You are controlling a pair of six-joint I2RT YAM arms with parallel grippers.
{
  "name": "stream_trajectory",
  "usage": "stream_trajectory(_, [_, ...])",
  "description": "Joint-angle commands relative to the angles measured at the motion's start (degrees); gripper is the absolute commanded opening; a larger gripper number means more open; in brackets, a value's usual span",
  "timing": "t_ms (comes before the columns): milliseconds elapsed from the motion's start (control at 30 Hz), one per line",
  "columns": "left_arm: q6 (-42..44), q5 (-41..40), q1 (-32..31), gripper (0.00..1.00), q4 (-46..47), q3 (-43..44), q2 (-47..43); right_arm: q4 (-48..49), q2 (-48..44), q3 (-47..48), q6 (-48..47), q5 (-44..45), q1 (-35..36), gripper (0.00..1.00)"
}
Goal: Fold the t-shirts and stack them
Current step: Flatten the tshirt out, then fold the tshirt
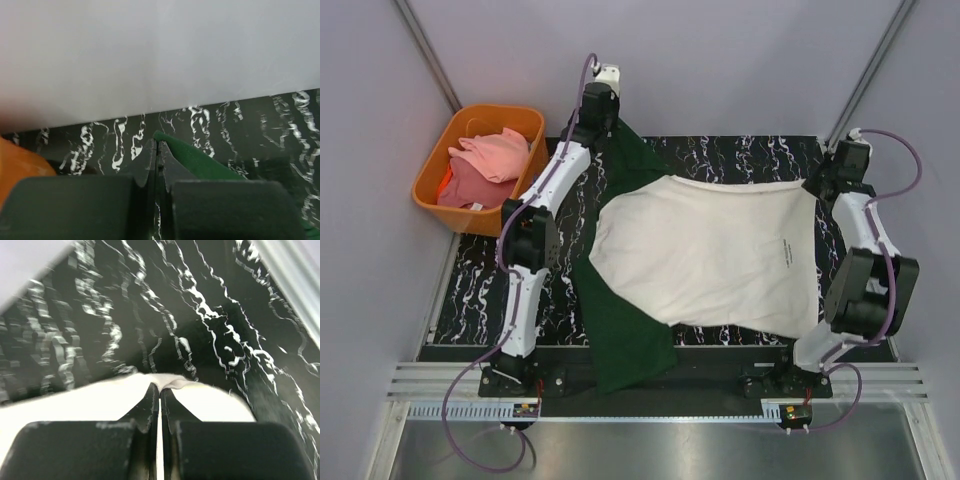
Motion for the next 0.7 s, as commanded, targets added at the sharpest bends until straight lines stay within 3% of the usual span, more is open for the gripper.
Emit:
stream_trajectory(0, [-5.66,0.35,1.09,0.00,9.94,6.65,1.06,7.03,7.26,5.44,-3.51,1.20,0.16,0.00])
stream_trajectory(167, [-10.59,1.06,0.92,0.00,12.85,2.17,1.68,5.89,15.00,10.63,-4.74,1.02,0.07,0.00])
stream_trajectory(433, [-18.07,2.03,0.91,0.00,9.87,-1.70,-0.69,3.87,19.14,13.27,-1.14,-1.97,0.07,0.00])
stream_trajectory(667, [-25.89,1.85,0.83,0.00,0.03,-12.39,-11.83,-2.63,18.18,13.97,2.54,-1.97,-0.02,0.00])
